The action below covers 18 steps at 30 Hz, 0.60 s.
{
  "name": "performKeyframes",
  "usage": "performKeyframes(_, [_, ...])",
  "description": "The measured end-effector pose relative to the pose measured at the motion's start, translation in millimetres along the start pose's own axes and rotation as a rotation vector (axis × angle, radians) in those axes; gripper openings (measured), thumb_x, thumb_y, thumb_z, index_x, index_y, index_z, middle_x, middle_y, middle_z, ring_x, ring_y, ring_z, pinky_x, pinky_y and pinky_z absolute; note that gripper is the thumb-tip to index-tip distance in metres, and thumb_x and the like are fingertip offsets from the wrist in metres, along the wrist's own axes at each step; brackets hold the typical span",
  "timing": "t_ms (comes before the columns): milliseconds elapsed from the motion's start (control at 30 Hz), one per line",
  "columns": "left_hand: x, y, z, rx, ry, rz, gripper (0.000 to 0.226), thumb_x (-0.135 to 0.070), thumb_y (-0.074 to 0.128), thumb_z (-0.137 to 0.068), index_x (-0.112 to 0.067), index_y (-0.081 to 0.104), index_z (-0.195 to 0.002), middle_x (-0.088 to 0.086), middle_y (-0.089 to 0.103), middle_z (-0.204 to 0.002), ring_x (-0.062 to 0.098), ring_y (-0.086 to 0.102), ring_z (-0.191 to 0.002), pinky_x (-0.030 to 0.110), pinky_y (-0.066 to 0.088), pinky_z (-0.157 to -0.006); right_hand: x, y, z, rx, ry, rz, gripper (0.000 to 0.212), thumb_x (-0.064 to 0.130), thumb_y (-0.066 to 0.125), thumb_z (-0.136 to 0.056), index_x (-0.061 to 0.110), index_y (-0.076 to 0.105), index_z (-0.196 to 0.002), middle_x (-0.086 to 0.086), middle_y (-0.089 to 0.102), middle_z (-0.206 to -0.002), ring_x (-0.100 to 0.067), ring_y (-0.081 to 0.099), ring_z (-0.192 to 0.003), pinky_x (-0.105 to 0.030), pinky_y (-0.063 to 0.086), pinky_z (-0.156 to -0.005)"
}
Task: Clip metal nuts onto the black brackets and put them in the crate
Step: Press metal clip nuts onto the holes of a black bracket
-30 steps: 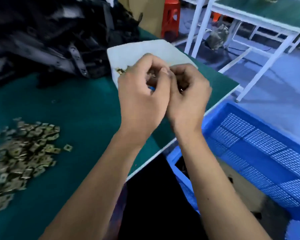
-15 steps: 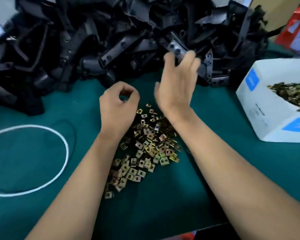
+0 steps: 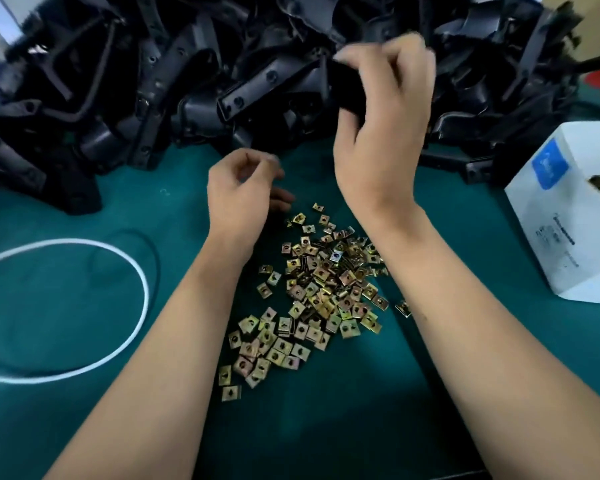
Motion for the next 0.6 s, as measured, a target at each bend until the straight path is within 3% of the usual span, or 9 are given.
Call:
performKeyframes(67, [-4.2, 7.5, 3.1, 0.154, -0.162, 0.204, 0.035, -0.031, 0.049, -0.108, 0.000, 0.066, -0.113, 0.017, 0.073, -0.106, 0.025, 0.074, -0.069, 0.030, 0.058, -0.058, 18.5, -4.7, -2.7, -0.103, -0.005, -0.211, 0.020, -0.016, 0.051, -0.084, -0.009, 0.064, -0.098, -0.025, 0.055, -0.095, -0.037, 0.053, -0.085, -0.046, 0.047, -0.077])
performKeyframes(167, [-11.5, 11.6, 11.0, 0.405, -0.346, 0.550, 0.070, -0.057, 0.034, -0.107, -0.002, 0.049, -0.147, 0.020, 0.064, -0.136, 0.028, 0.072, -0.111, 0.038, 0.060, -0.087, 36.8, 1.5, 3.6, -0.064, 0.148, -0.535, 0.006, -0.009, 0.050, -0.098, -0.009, 0.056, -0.099, -0.022, 0.054, -0.092, -0.035, 0.053, -0.083, -0.050, 0.047, -0.080])
performKeyframes(200, [-16.3, 10.2, 12.3, 0.424, -0.335, 0.683, 0.066, -0.057, 0.034, -0.107, -0.006, 0.052, -0.145, 0.018, 0.064, -0.138, 0.028, 0.069, -0.119, 0.039, 0.058, -0.094, 39.0, 5.6, 8.2, 0.008, 0.223, -0.639, 0.004, -0.007, 0.052, -0.099, -0.007, 0.055, -0.102, -0.018, 0.055, -0.093, -0.032, 0.055, -0.086, -0.049, 0.049, -0.084])
performKeyframes(267, [-22.4, 0.3, 8.1, 0.278, -0.293, 0.878, 0.049, -0.046, 0.040, -0.110, -0.008, 0.064, -0.128, 0.013, 0.072, -0.125, 0.025, 0.071, -0.113, 0.038, 0.057, -0.099, 34.6, 12.8, 18.8, 0.216, 0.347, -0.713, 0.015, -0.002, 0.060, -0.097, -0.004, 0.054, -0.111, -0.010, 0.058, -0.100, -0.024, 0.060, -0.096, -0.043, 0.052, -0.093])
performKeyframes(300, [-23.4, -7.0, 3.5, 0.155, -0.279, 0.937, 0.041, -0.039, 0.043, -0.110, -0.007, 0.068, -0.117, 0.012, 0.076, -0.112, 0.023, 0.073, -0.102, 0.036, 0.059, -0.095, 28.5, 15.0, 24.3, 0.334, 0.389, -0.699, 0.029, 0.001, 0.065, -0.094, 0.000, 0.053, -0.120, -0.008, 0.060, -0.107, -0.021, 0.061, -0.103, -0.039, 0.053, -0.096])
performKeyframes(367, [-22.5, -26.1, -6.6, -0.030, -0.278, 1.071, 0.031, -0.031, 0.051, -0.108, -0.005, 0.068, -0.103, 0.009, 0.075, -0.088, 0.018, 0.074, -0.073, 0.024, 0.062, -0.067, 13.4, 15.7, 32.7, 0.560, 0.392, -0.600, 0.050, 0.010, 0.074, -0.090, 0.010, 0.049, -0.133, -0.005, 0.059, -0.118, -0.016, 0.058, -0.114, -0.032, 0.054, -0.097])
performKeyframes(433, [-19.7, -43.8, -16.6, -0.073, -0.268, 1.129, 0.026, -0.031, 0.054, -0.107, -0.007, 0.066, -0.104, 0.005, 0.068, -0.080, 0.010, 0.065, -0.056, 0.015, 0.050, -0.047, -1.5, 17.1, 39.9, 0.811, 0.267, -0.337, 0.048, 0.025, 0.077, -0.090, 0.019, 0.057, -0.134, 0.000, 0.059, -0.122, -0.017, 0.052, -0.119, -0.034, 0.050, -0.099])
performKeyframes(533, [-11.2, -58.2, -24.3, -0.060, -0.249, 0.948, 0.013, -0.027, 0.056, -0.106, -0.015, 0.061, -0.104, 0.000, 0.063, -0.082, 0.009, 0.060, -0.061, 0.016, 0.046, -0.048, -14.3, 20.8, 54.7, 1.109, 0.127, -0.021, 0.040, 0.047, 0.077, -0.088, 0.027, 0.070, -0.122, 0.000, 0.059, -0.119, -0.025, 0.045, -0.120, -0.039, 0.037, -0.105])
performKeyframes(600, [-8.3, -56.7, -23.4, 0.003, -0.256, 0.887, 0.010, -0.011, 0.055, -0.104, -0.012, 0.063, -0.097, 0.004, 0.069, -0.088, 0.015, 0.066, -0.075, 0.024, 0.054, -0.060, -12.7, 22.2, 60.5, 1.138, 0.145, -0.036, 0.026, 0.045, 0.078, -0.087, 0.029, 0.074, -0.107, 0.002, 0.057, -0.112, -0.024, 0.044, -0.114, -0.047, 0.038, -0.106])
Point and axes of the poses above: each hand's wrist, its own z-axis away from the middle knuckle, its own y-axis out of the palm, x = y × z, the point moved 3 cm from there along -z, towards the middle knuckle
